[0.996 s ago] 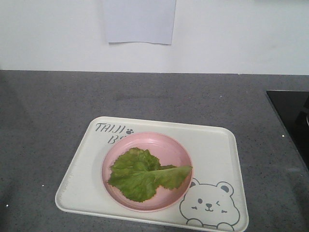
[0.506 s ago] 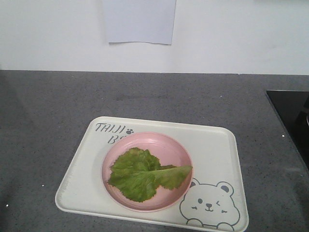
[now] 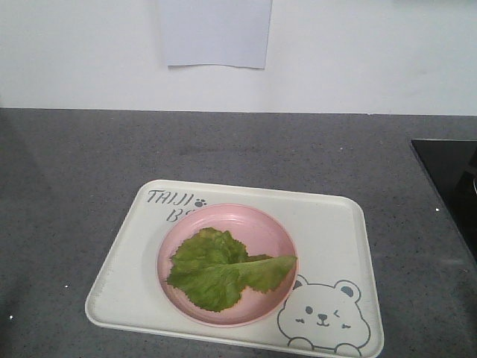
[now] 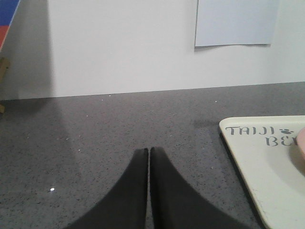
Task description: Transfer vegetables to tray and serve
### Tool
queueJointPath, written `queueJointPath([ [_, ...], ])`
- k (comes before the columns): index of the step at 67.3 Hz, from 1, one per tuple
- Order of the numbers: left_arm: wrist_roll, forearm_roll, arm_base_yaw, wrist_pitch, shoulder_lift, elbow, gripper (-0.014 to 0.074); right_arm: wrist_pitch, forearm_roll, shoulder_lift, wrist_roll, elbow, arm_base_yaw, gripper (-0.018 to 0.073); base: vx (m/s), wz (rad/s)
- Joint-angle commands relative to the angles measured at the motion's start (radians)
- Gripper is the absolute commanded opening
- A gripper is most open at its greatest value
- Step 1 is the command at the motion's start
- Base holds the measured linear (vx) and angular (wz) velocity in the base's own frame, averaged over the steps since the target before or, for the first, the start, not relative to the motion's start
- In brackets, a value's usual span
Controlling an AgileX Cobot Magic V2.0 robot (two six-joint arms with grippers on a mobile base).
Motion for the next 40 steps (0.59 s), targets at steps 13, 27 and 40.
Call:
queueJointPath([
  [13,-0.004,-0.002,0.0,-0.077,-0.015,0.025,-0.0006,-0.069,-0.005,-0.007,-0.011,0.016,-0.008,-0.0006,0.0,0.0],
  [27,-0.004,-0.002,0.0,-0.077,-0.015,0.025,-0.0006,-0.069,-0.005,-0.006,-0.011,0.015,-0.008,-0.0006,0.0,0.0],
  [40,-0.004,-0.002,0.0,-0.077,-0.015,0.025,-0.0006,-0.069,-0.005,-0.006,-0.011,0.015,-0.008,-0.0006,0.0,0.0],
])
